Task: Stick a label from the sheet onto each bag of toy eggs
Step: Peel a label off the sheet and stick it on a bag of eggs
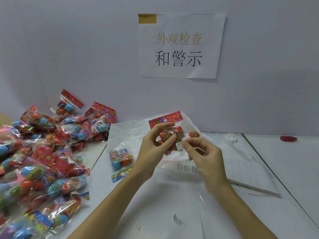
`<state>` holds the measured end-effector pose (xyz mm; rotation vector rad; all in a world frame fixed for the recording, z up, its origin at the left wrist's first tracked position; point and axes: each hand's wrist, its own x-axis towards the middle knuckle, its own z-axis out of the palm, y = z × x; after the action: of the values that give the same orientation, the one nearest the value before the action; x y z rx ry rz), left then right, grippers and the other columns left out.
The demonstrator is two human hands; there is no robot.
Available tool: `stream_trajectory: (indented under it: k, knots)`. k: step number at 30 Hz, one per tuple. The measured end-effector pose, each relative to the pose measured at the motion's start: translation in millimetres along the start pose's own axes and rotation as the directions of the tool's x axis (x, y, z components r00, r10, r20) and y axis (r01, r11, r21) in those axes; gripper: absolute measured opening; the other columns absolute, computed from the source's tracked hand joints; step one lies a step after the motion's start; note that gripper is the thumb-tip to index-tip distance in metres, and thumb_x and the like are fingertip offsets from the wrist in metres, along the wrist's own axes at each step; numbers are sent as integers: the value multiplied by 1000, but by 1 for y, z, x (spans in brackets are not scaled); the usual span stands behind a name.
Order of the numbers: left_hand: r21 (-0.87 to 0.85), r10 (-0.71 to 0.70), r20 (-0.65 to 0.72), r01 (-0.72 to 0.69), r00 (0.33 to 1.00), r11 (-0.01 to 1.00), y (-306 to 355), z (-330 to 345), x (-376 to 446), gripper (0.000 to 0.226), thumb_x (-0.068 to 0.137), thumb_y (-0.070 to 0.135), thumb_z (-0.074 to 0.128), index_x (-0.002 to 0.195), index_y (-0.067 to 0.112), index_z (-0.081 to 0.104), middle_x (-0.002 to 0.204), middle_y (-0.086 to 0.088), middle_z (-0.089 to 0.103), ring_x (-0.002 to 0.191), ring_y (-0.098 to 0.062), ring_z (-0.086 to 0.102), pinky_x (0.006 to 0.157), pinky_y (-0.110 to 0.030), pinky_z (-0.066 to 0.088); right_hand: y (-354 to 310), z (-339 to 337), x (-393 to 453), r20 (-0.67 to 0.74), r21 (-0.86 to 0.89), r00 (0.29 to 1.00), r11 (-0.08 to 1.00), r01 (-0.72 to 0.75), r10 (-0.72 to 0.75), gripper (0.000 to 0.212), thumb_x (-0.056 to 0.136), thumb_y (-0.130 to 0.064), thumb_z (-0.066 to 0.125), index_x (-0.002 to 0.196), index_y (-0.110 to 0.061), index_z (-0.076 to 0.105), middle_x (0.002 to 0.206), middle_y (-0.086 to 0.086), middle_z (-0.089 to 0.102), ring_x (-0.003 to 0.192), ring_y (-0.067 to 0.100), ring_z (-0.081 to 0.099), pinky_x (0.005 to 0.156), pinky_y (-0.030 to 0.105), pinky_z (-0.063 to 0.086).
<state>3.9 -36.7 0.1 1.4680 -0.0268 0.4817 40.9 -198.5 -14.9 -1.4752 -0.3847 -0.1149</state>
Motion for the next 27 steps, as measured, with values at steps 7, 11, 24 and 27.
stream_trajectory:
  k: [7, 11, 24, 27]
  knots:
    - [5, -3, 12, 3, 1000, 1000, 4, 2, -2, 33, 91, 26, 77, 119, 40, 69, 116, 20, 71, 96, -18, 75, 68, -24, 60, 2, 0, 0, -4, 29, 1000, 1000, 6, -5, 4, 90, -19, 81, 93, -22, 79, 87, -4, 77, 58, 5, 60, 59, 18, 53]
    - [-5, 0, 34, 1, 999, 1000, 6, 2, -3, 40, 80, 41, 79, 119, 42, 70, 117, 19, 71, 94, -19, 75, 69, -25, 60, 1, 0, 0, -20, 4, 1000, 1000, 11, -11, 4, 90, -22, 80, 92, -25, 79, 86, -6, 76, 57, 5, 60, 59, 18, 54]
    - [91, 142, 109, -152, 984, 984, 0, 1, 0, 57, 83, 25, 88, 129, 43, 61, 127, 23, 66, 108, -7, 72, 83, -19, 59, 4, 9, -10, -159, -307, 960, 936, 173, -230, 62, 86, -29, 84, 139, -29, 52, 112, -11, 65, 91, 6, 70, 68, 14, 57]
    - [80, 106, 114, -115, 988, 990, -1, -5, 2, 58, 85, 19, 86, 127, 50, 60, 125, 28, 64, 108, -6, 72, 80, -19, 59, 0, 4, -5, -165, -300, 979, 952, 65, -118, 71, 82, -49, 77, 143, -26, 48, 121, -6, 57, 91, 10, 69, 68, 18, 58]
